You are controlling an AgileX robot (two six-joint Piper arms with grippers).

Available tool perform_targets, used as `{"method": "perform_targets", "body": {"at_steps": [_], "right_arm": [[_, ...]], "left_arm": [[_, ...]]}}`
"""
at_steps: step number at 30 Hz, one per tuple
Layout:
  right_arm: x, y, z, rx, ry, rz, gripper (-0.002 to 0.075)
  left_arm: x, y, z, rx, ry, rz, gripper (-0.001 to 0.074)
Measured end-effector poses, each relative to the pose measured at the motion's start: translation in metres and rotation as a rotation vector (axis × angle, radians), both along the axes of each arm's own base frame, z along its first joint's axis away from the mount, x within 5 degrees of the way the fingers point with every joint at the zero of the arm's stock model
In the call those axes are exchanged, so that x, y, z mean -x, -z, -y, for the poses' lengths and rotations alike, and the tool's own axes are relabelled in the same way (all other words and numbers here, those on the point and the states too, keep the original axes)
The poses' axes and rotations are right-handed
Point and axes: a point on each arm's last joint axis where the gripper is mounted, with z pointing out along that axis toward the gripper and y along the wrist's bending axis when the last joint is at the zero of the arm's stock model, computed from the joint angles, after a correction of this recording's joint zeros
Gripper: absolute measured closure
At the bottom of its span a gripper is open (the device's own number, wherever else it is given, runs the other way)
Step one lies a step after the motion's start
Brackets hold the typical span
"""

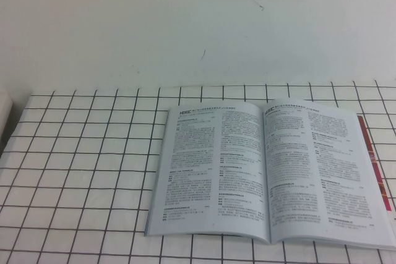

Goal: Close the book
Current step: 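Close the open booklet and leave it lying on the table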

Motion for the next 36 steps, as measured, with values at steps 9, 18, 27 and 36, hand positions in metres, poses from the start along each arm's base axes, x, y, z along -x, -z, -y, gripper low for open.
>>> {"method": "perform_targets", "body": {"at_steps": [9, 18, 27, 36], "right_arm": [[0.000, 0.000, 0.000, 0.000, 0.000, 0.000, 0.0729], [-0.005, -0.014, 0.002, -0.025, 0.025, 0.187, 0.0729], [0.003, -0.069, 0.010, -0.107, 0.106, 0.801, 0.0729], [0.012, -0.083, 0.013, -0.141, 0.134, 0.980, 0.0729]], "left_arm": [[0.000, 0.000, 0.000, 0.000, 0.000, -0.002, 0.0738], [-0.004, -0.016, 0.002, 0.184, -0.010, 0.203, 0.0738], [0.000, -0.052, -0.008, 0.329, -0.091, 0.611, 0.0738], [0.002, -0.055, -0.010, 0.301, -0.103, 0.654, 0.0738]]}}
